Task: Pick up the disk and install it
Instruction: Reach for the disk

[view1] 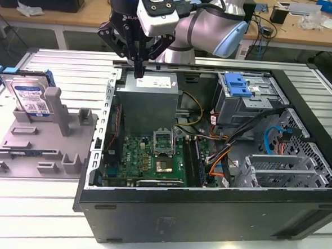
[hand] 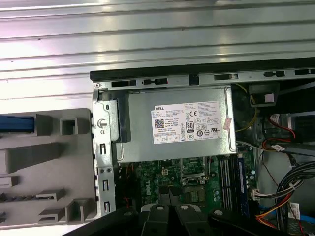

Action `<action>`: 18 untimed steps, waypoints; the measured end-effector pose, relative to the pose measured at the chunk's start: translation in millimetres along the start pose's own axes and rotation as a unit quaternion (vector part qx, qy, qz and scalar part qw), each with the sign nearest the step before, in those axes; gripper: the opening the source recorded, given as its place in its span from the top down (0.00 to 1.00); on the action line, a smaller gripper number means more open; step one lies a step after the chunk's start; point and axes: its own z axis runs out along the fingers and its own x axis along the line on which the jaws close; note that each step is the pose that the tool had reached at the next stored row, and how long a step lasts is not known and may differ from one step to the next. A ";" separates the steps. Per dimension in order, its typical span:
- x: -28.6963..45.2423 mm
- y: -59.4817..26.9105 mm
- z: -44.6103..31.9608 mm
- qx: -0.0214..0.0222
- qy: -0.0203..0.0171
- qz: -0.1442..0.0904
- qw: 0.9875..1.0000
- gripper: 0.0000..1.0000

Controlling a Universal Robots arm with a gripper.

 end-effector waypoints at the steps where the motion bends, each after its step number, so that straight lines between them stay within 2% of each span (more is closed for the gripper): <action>1: 0.9 0.0 0.0 0.000 0.000 0.000 1.000 0.89; 3: 7.8 0.4 -0.1 0.000 0.000 0.000 1.000 0.89; 4: 15.5 1.4 -0.1 0.000 0.000 0.000 1.000 0.89; 6: 24.5 2.7 -0.1 0.000 0.000 0.000 1.000 0.89; 8: 50.2 7.5 0.3 0.000 0.000 0.000 1.000 0.89; 9: 57.7 10.0 0.4 0.000 0.000 0.000 1.000 0.89; 18: 92.6 22.1 1.7 0.000 0.000 0.000 1.000 0.89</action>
